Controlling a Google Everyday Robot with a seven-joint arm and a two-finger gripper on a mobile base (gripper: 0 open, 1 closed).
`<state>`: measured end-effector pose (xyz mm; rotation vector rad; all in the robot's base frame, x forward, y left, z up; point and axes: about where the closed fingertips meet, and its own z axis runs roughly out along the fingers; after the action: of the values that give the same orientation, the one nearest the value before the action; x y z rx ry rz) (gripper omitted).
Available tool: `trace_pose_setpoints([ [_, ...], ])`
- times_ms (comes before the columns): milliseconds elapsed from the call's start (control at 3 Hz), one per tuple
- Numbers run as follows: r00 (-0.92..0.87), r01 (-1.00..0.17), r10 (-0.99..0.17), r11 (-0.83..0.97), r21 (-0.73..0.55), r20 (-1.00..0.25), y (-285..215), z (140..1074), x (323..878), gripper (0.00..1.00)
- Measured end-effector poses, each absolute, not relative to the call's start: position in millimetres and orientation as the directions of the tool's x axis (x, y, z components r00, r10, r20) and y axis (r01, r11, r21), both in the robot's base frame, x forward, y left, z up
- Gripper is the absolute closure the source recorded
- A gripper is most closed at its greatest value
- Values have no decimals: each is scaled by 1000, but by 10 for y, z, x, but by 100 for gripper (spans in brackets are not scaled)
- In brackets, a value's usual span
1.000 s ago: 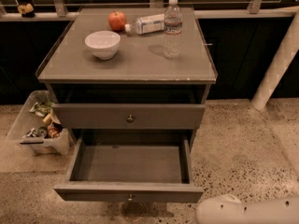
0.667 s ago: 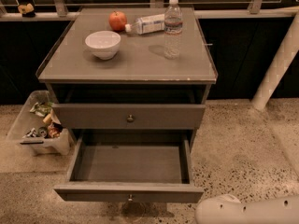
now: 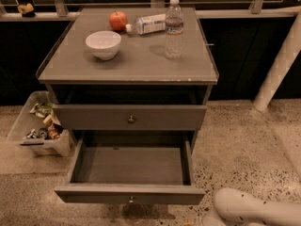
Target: Close middle drawer
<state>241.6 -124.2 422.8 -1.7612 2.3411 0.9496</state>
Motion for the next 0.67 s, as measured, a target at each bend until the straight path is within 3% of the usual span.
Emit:
trace_pose_setpoints([
  [333,-214,-944,-829,39,328,-517,-1289,4326,2761,0],
  [667,-136,-961,-828,-24,276,-544,-1299,4341,2818,0],
])
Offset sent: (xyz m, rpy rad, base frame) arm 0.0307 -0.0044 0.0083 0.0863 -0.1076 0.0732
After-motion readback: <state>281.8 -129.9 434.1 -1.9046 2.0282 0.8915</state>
